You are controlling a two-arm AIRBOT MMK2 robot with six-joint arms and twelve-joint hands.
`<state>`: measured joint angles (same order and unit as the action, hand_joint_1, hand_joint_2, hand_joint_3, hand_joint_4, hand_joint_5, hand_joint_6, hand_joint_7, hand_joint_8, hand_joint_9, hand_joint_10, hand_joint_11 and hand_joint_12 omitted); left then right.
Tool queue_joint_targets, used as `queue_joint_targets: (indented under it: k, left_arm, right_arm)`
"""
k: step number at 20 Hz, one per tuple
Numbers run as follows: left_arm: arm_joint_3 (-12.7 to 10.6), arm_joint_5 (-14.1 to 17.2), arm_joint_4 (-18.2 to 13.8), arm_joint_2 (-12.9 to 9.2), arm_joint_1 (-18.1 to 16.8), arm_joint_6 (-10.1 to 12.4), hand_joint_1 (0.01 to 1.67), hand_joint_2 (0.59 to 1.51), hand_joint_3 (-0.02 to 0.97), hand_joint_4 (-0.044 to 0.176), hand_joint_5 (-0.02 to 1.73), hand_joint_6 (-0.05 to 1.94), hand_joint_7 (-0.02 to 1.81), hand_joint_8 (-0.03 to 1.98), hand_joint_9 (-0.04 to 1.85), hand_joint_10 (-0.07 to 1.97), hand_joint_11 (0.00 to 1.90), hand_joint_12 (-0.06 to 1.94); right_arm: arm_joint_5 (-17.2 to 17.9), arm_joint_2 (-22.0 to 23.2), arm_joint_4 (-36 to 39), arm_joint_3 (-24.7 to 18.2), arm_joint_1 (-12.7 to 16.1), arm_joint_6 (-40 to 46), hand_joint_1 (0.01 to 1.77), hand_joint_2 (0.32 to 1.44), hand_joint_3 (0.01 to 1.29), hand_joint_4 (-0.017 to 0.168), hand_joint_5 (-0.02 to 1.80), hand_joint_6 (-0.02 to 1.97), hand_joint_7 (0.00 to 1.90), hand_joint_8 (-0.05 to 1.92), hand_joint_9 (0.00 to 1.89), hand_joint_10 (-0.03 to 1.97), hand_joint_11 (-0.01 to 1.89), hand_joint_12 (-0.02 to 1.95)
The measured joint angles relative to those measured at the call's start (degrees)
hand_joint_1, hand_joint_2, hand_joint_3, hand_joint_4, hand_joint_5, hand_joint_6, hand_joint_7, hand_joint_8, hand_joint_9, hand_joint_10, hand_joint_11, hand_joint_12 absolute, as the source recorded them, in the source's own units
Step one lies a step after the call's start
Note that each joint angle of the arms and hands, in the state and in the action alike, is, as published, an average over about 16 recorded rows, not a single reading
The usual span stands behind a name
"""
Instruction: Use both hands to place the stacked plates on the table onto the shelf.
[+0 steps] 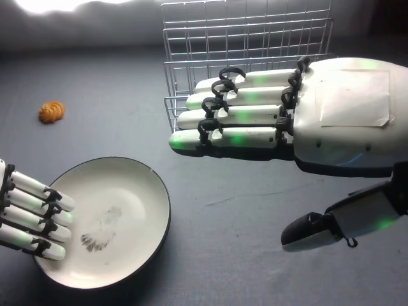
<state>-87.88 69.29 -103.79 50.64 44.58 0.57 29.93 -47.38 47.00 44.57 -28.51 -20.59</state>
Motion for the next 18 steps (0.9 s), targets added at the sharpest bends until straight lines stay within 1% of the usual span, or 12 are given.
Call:
queue_joint_targets:
  k: [9, 18]
  left_arm:
    - [0.81, -1.97, 2.15, 1.02, 1.98, 0.38, 0.02, 1.031, 0.012, 0.000, 0.01, 0.01, 0.01, -0.02, 0.02, 0.02, 0.02, 0.00]
    - [1.33, -3.08, 4.49, 1.59, 2.61, 0.61, 0.02, 1.033, 0.012, 0.003, 0.01, 0.01, 0.01, -0.02, 0.02, 0.02, 0.02, 0.00]
  right_arm:
    - [0.18, -0.03, 0.00, 0.00, 0.00, -0.03, 0.71, 1.02, 0.01, -0.002, 0.02, 0.02, 0.02, 0.02, 0.01, 0.00, 0.02, 0.01]
    - [0.23, -0.03, 0.01, 0.06, 0.00, -0.18, 0.68, 1.04, 0.01, 0.000, 0.02, 0.02, 0.02, 0.02, 0.02, 0.00, 0.02, 0.01]
